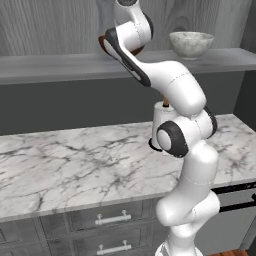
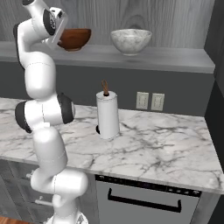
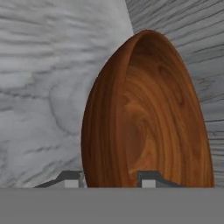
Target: Pick up the bowls from the cabinet and place each bowl in front of a stool on the dining counter.
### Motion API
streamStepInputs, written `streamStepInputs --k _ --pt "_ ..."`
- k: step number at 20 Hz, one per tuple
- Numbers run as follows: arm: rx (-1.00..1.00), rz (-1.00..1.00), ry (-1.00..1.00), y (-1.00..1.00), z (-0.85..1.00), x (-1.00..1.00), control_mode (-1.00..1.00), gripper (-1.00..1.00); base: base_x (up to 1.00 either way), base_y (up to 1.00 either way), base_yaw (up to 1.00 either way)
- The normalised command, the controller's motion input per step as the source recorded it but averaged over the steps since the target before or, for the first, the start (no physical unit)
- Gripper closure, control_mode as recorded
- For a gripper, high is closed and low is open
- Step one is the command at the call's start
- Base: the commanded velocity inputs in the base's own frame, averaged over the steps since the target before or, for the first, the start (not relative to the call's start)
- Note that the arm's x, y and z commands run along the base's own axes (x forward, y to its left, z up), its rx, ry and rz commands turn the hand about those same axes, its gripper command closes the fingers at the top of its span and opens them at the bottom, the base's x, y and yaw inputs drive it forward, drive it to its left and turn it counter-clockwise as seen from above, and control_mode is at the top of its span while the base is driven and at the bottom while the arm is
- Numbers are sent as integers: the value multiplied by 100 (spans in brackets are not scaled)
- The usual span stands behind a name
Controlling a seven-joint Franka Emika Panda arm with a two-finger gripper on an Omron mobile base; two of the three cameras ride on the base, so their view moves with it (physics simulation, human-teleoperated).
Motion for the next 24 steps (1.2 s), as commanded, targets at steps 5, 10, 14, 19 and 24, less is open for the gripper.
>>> streamStepInputs --k 5,10,14,19,24 --pt "-8 1 0 5 -4 -62 -100 100 0 0 0" --pt "-8 0 0 0 0 -93 -100 100 0 0 0" --pt "-11 3 -2 0 -10 -100 -100 100 0 0 0" --pt "-12 4 -6 0 -14 -100 -100 100 0 0 0" --pt "-8 5 -16 -21 -2 -100 -100 100 0 0 0"
